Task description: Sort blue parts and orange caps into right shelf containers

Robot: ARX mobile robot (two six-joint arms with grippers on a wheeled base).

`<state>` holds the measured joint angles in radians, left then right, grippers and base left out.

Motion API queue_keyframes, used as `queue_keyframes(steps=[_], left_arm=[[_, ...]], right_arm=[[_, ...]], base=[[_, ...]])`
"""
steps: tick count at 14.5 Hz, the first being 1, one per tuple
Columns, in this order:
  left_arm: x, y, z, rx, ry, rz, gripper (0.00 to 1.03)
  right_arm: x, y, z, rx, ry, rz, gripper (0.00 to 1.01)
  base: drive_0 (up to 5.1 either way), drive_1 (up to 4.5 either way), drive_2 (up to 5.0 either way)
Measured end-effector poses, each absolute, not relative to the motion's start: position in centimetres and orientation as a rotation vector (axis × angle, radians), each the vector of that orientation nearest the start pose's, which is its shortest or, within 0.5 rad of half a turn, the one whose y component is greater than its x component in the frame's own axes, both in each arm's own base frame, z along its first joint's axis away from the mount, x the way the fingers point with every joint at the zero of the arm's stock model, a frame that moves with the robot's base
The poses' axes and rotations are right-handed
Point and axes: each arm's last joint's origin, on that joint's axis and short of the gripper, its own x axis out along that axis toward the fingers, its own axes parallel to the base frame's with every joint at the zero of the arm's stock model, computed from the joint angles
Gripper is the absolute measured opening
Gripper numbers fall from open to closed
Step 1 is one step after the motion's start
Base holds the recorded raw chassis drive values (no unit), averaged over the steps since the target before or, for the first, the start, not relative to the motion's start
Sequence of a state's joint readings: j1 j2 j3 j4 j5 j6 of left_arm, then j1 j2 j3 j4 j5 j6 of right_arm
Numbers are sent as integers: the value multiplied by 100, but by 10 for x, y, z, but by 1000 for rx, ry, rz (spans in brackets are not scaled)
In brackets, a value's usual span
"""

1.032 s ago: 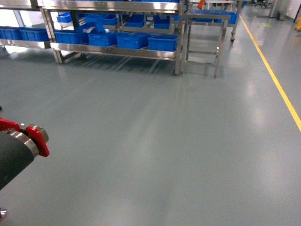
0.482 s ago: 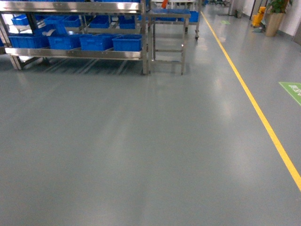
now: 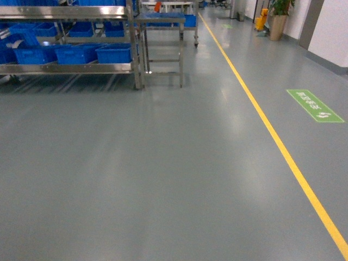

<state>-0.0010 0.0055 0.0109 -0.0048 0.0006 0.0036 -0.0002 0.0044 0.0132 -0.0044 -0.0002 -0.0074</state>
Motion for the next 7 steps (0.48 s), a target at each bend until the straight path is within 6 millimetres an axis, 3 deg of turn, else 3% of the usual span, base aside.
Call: queue_keyframes(steps=[7], left_arm=[[97, 0, 166, 4, 2, -1, 43]], right_arm=[[97, 0, 167, -7, -2, 0, 44]], base=[[5, 429, -418]])
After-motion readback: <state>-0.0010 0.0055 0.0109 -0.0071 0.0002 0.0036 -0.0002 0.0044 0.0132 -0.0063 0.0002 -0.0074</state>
